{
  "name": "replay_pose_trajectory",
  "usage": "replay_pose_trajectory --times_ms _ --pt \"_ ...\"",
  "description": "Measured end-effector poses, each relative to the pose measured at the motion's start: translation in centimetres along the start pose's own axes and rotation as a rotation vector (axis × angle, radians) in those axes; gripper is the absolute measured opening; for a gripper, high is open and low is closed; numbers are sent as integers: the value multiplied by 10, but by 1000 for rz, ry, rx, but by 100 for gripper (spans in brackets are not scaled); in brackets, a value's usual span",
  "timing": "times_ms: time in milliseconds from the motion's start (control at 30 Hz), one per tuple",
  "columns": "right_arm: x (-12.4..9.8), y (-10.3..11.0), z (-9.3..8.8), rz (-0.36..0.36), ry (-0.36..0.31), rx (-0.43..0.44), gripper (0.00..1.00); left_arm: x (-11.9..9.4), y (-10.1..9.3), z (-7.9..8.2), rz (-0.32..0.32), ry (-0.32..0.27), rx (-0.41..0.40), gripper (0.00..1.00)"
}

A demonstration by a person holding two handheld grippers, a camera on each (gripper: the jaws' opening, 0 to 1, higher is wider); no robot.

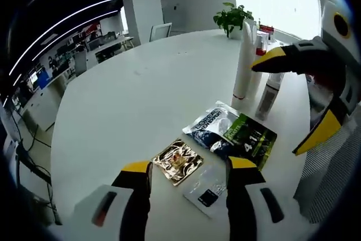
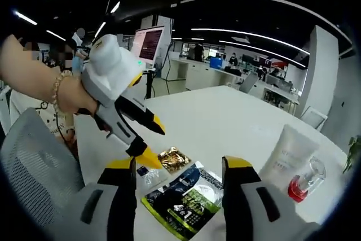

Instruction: Arrange the skincare products in the storage area until every visible bottle or jar stands upright without overlapping.

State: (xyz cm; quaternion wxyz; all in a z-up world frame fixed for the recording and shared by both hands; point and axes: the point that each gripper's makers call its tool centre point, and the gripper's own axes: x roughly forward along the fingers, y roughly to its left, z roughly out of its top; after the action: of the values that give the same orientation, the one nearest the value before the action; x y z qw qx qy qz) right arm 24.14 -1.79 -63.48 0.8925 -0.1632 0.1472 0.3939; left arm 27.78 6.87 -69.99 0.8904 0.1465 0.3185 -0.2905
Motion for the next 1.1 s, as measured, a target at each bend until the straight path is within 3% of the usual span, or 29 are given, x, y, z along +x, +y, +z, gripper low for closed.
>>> replay_pose_trajectory --times_ms 233,467,567,867,1100 --pt "-40 -21 -1 -82 -20 31 74 -23 -11 -1 12 -32 -53 67" --pt "-78 -49 -26 -160 4 100 87 -48 -22 -9 17 -69 -119 83" --pt "-93 -57 -34 -189 9 133 91 -59 -28 -13 14 -60 -155 83" --pt "-119 -68 -50 -210 18 196 100 -85 -40 -13 32 -118 -196 98" --pt "-129 -72 -58 -223 21 215 100 -97 -42 -20 45 -125 -242 99"
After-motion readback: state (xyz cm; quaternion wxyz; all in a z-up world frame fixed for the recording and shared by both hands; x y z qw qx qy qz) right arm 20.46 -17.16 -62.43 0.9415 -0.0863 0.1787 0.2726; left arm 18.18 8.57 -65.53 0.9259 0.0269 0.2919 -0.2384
